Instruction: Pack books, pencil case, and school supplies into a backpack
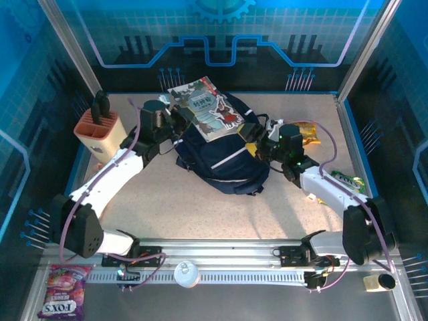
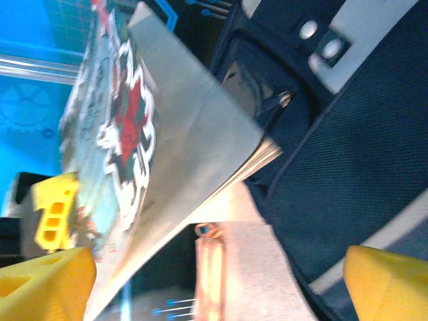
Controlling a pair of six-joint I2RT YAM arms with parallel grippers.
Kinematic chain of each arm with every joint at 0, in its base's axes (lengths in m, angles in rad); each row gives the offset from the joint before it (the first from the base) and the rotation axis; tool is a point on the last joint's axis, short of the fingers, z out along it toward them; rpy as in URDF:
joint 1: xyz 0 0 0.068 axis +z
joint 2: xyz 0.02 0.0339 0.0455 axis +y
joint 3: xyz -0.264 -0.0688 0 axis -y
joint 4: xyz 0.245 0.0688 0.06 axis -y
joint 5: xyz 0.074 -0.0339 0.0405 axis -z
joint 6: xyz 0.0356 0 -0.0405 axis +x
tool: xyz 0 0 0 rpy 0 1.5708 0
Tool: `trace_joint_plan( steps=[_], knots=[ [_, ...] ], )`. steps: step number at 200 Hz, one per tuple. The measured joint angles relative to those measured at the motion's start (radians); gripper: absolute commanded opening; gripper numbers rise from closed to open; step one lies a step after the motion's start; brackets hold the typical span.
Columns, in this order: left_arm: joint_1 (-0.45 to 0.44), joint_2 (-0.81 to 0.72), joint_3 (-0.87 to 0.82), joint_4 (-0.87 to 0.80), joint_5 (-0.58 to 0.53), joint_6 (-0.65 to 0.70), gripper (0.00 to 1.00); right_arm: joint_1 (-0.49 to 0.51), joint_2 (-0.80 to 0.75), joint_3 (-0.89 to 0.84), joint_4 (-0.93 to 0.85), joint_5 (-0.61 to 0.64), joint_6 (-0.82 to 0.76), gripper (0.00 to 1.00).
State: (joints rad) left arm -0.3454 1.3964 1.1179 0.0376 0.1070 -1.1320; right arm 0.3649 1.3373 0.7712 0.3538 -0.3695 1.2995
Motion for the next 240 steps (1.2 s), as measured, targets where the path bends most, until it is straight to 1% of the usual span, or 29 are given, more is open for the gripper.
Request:
trace_joint_plan(
  steps=[39,51,66,92,125,142,154,173,177,186,192,198,208,218,240],
  knots=[
    [-0.021,0.032,-0.022,0.081,-0.033,-0.082,0.00,0.061,0.121,0.000,0.246,-0.025,0.175,0.96],
    [-0.023,0.035,-0.023,0.097,-0.034,-0.101,0.00,0.074,0.161,0.003,0.309,-0.024,0.221,0.94],
    [-0.024,0.040,-0.024,0.119,-0.036,-0.120,0.00,0.087,0.209,0.010,0.372,-0.024,0.269,0.89],
    [-0.024,0.043,-0.031,0.134,-0.037,-0.135,0.00,0.095,0.263,0.039,0.434,-0.021,0.320,0.74],
    [-0.024,0.043,-0.042,0.137,-0.037,-0.150,0.00,0.095,0.272,0.067,0.463,0.001,0.345,0.53],
    [-0.024,0.043,-0.042,0.137,-0.035,-0.150,0.01,0.095,0.274,0.076,0.471,0.006,0.338,0.36],
    [-0.025,0.043,-0.042,0.135,-0.034,-0.148,0.07,0.092,0.274,0.084,0.465,0.007,0.335,0.23],
    [-0.025,0.043,-0.042,0.127,-0.032,-0.130,0.19,0.084,0.279,0.105,0.454,-0.005,0.328,0.09],
    [-0.025,0.043,-0.042,0.123,-0.031,-0.125,0.22,0.080,0.279,0.107,0.454,-0.006,0.325,0.07],
    [-0.026,0.042,-0.043,0.110,-0.026,-0.101,0.33,0.072,0.277,0.108,0.446,-0.009,0.311,0.02],
    [-0.028,0.042,-0.043,0.100,-0.023,-0.094,0.41,0.067,0.276,0.108,0.436,-0.009,0.303,0.00],
    [-0.030,0.041,-0.043,0.087,-0.020,-0.075,0.49,0.059,0.273,0.108,0.422,-0.009,0.292,0.00],
    [-0.032,0.039,-0.043,0.064,-0.015,-0.032,0.59,0.043,0.261,0.101,0.397,-0.006,0.273,0.00],
    [-0.035,0.033,-0.043,0.033,-0.013,0.002,0.65,0.025,0.242,0.082,0.375,-0.006,0.254,0.00],
    [-0.050,0.023,-0.042,-0.048,-0.021,0.121,0.76,-0.038,0.173,0.023,0.315,-0.006,0.200,0.00]
  ],
)
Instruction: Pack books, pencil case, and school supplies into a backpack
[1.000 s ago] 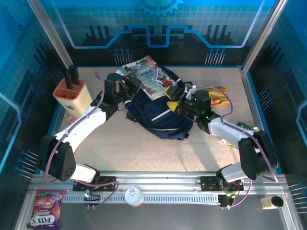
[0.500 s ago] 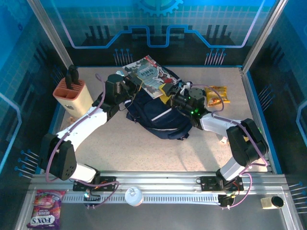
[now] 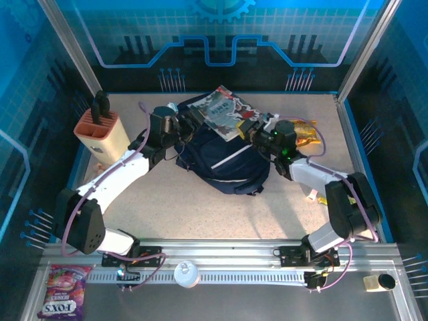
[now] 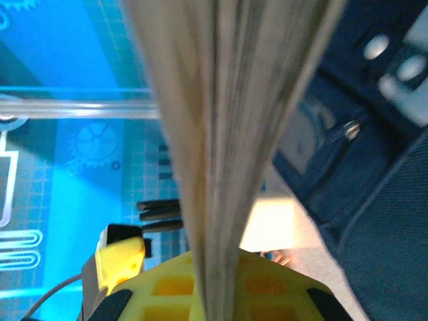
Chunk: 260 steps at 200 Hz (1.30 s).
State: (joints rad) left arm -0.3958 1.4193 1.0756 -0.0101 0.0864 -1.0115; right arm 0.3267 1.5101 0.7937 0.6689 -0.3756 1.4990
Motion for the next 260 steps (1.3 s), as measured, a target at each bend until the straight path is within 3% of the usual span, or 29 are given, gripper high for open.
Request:
trace_joint_plan(
  steps=[47,136,165,204,260],
  knots=[
    [-0.115,0.062,0.119,-0.224,-0.039,0.282,0.85,-0.176,-0.201,-0.072,-0.201,0.002,-0.148,0.00],
    [-0.396,0.434,0.492,-0.515,-0.191,0.762,0.89,-0.417,-0.479,-0.074,-0.643,0.054,-0.395,0.00],
    [-0.445,0.531,0.578,-0.601,-0.240,0.862,0.83,-0.449,-0.504,-0.074,-0.716,0.060,-0.427,0.00],
    [-0.473,0.641,0.676,-0.698,-0.297,0.947,0.65,-0.466,-0.516,-0.074,-0.764,0.062,-0.446,0.00],
    [-0.476,0.743,0.767,-0.788,-0.386,1.013,0.55,-0.467,-0.517,-0.074,-0.786,0.061,-0.447,0.00]
  ],
)
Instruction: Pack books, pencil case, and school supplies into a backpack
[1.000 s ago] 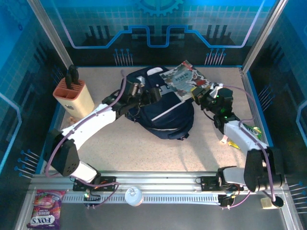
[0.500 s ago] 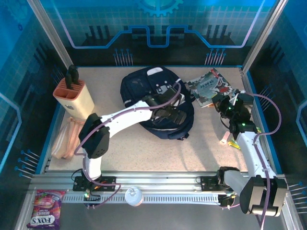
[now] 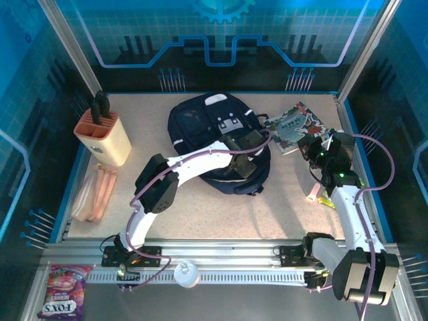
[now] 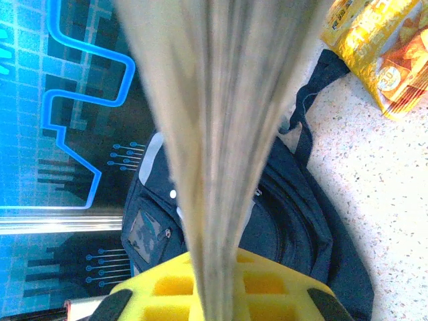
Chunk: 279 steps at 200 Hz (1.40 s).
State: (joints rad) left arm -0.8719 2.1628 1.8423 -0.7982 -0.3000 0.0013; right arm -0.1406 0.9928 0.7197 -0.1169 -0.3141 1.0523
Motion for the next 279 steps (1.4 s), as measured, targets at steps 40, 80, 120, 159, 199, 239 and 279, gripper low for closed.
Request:
trace_joint_plan(
  steps=[40,80,120,159,199,239,279],
  knots=[
    [-0.002,0.049,0.053,-0.036,-0.087,0.002,0.34,0.000,0.000,0.000,-0.005,0.000,-0.003,0.00],
    [-0.013,0.049,0.061,-0.039,-0.123,-0.026,0.08,-0.012,-0.027,0.000,-0.045,0.023,-0.032,0.00],
    [-0.008,0.018,0.060,-0.033,-0.128,-0.032,0.00,-0.036,-0.079,0.012,-0.137,0.074,-0.084,0.00],
    [0.026,-0.102,0.055,0.003,-0.130,-0.049,0.00,-0.044,-0.139,0.044,-0.252,0.134,-0.134,0.00],
    [0.068,-0.204,0.052,0.079,-0.130,-0.092,0.00,-0.044,-0.148,0.063,-0.336,0.125,-0.156,0.00],
    [0.086,-0.215,0.052,0.113,-0.120,-0.117,0.00,-0.044,-0.133,0.066,-0.336,-0.002,-0.144,0.00],
    [0.089,-0.215,0.054,0.124,-0.095,-0.131,0.00,-0.001,-0.092,0.066,-0.264,-0.103,-0.076,0.00]
  ],
)
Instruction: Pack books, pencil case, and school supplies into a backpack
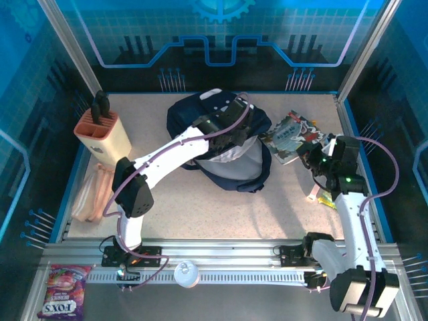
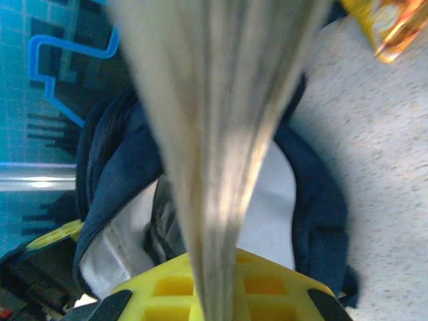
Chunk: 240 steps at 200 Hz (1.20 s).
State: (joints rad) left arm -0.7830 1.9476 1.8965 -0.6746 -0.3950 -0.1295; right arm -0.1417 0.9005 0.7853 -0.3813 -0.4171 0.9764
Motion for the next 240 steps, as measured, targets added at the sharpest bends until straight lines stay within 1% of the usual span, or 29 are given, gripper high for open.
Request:
trace_joint_plan(
  steps=[66,119,150,192,220,240],
  knots=[
    [0.008,0.000,0.026,0.002,0.035,-0.004,0.00,0.172,0.100,-0.028,0.171,-0.021,0.134,0.00],
    [0.009,0.000,0.027,0.001,0.054,-0.015,0.00,0.319,0.238,-0.053,0.351,0.005,0.235,0.00],
    [0.011,0.000,0.027,0.000,0.066,-0.031,0.00,0.369,0.369,-0.053,0.482,0.050,0.272,0.00],
    [0.023,-0.018,0.016,0.002,0.079,-0.050,0.00,0.401,0.586,-0.035,0.608,0.105,0.293,0.00],
    [0.034,-0.043,0.002,0.006,0.092,-0.057,0.00,0.444,0.740,0.034,0.671,0.120,0.307,0.04],
    [0.042,-0.051,-0.004,0.007,0.105,-0.060,0.00,0.481,0.841,0.116,0.705,0.118,0.315,0.07]
  ],
)
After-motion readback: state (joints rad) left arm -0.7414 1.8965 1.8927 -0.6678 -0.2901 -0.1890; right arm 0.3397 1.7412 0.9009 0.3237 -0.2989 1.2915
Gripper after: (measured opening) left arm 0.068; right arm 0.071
